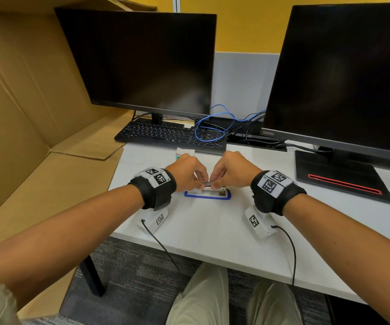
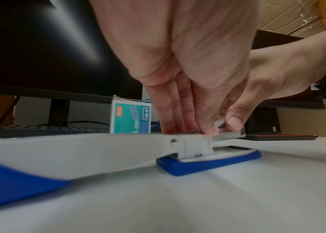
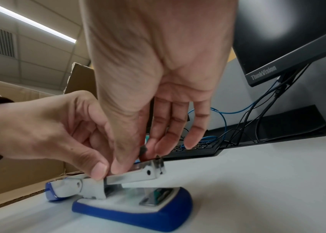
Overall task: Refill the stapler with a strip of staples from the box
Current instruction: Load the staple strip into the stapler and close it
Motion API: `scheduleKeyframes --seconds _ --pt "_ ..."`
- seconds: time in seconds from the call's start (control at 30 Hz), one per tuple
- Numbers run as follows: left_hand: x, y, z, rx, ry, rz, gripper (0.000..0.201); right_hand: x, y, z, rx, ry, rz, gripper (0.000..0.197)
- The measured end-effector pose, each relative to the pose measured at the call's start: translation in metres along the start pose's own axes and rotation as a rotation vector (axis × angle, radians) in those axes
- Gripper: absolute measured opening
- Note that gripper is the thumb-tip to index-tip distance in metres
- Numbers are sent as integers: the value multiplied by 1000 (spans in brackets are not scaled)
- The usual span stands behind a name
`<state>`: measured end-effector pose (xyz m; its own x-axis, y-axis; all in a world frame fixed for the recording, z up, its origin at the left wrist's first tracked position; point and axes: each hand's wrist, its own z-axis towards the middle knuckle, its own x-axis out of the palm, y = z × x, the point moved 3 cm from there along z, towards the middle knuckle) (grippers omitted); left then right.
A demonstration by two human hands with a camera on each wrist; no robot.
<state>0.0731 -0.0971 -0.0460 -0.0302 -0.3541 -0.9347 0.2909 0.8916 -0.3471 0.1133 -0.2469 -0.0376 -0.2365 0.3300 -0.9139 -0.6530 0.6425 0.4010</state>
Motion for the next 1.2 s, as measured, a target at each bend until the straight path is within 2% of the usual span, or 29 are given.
scheduleKeyframes --seconds 0.27,0.73,1.2 --pt "-1 -2 0 9 2 3 17 3 -5 -2 4 -29 -2 23" --pt "0 -3 0 -21 29 1 24 0 0 -3 -42 -49 -22 22" --pt "3 -2 2 -40 52 39 17 -2 -4 0 -45 -56 14 16"
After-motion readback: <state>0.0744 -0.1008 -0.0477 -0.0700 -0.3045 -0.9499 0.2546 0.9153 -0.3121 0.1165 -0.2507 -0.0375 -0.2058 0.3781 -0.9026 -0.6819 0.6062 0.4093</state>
